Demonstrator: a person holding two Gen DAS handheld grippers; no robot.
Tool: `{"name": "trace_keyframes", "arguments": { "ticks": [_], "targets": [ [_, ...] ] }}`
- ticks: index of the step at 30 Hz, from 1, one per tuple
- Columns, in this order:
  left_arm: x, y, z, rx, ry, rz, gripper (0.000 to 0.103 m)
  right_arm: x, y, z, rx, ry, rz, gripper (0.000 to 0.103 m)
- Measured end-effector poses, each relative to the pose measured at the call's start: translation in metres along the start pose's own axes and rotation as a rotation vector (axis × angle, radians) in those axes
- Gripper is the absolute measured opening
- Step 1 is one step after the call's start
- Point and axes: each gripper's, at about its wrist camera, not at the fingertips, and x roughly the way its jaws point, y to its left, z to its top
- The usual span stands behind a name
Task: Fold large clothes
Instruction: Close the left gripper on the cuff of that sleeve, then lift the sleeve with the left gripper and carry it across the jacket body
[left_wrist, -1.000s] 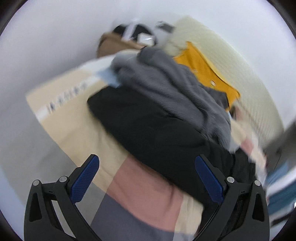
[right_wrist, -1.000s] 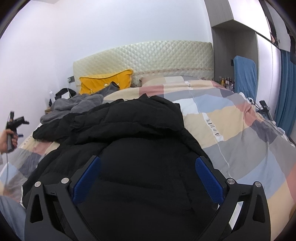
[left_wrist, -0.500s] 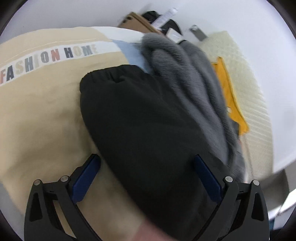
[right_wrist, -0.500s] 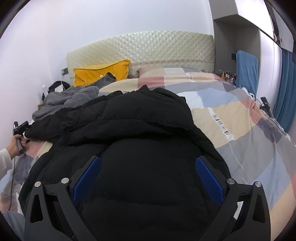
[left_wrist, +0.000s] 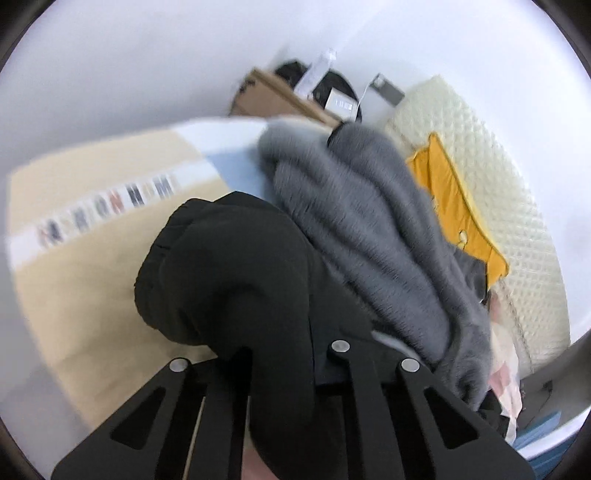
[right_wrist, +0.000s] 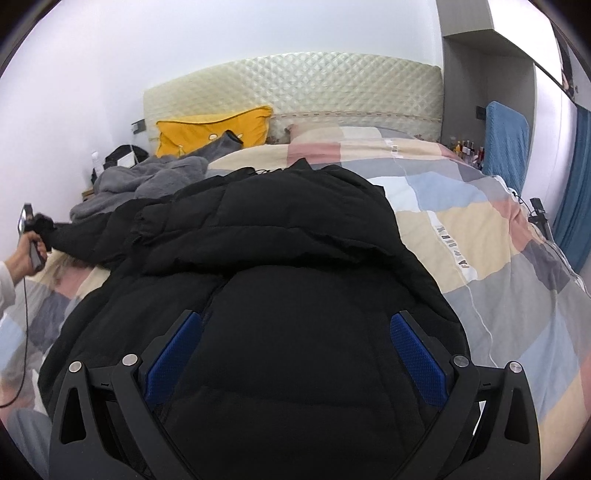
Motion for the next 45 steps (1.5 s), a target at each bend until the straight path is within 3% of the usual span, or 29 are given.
{"name": "trace_keyframes", "arguments": {
  "ticks": [7,12,21,37,45],
  "targets": [
    [-0.082,-0.055,0.014,0.107,-0.072,0.028,0.008,-0.022,-0.002,0.0,-0.049,-0.029,0.034,0.103],
    [-0.133,-0.099,0.014,0.169,-0.111,0.025,0.008,-0.04,-0.014,0.0,-0.028,-0.063,0.108,0.103],
    [-0.202,-0.193,-0.004,0.293,-0.158,-0.019,0.006,-0.058,-0.041,0.005,-0.048,-0.112,0.097,0.103],
    [-0.276,-0.36,-0.101,0.594,-0.182,-0.138,0.006,-0.077,-0.092,0.004,0.003,-0.176,0.148,0.103],
    [-0.278,-0.424,-0.161,0.736,-0.15,-0.186,0.006,-0.085,-0.109,0.008,0.024,-0.207,0.163,0.103]
  ]
}}
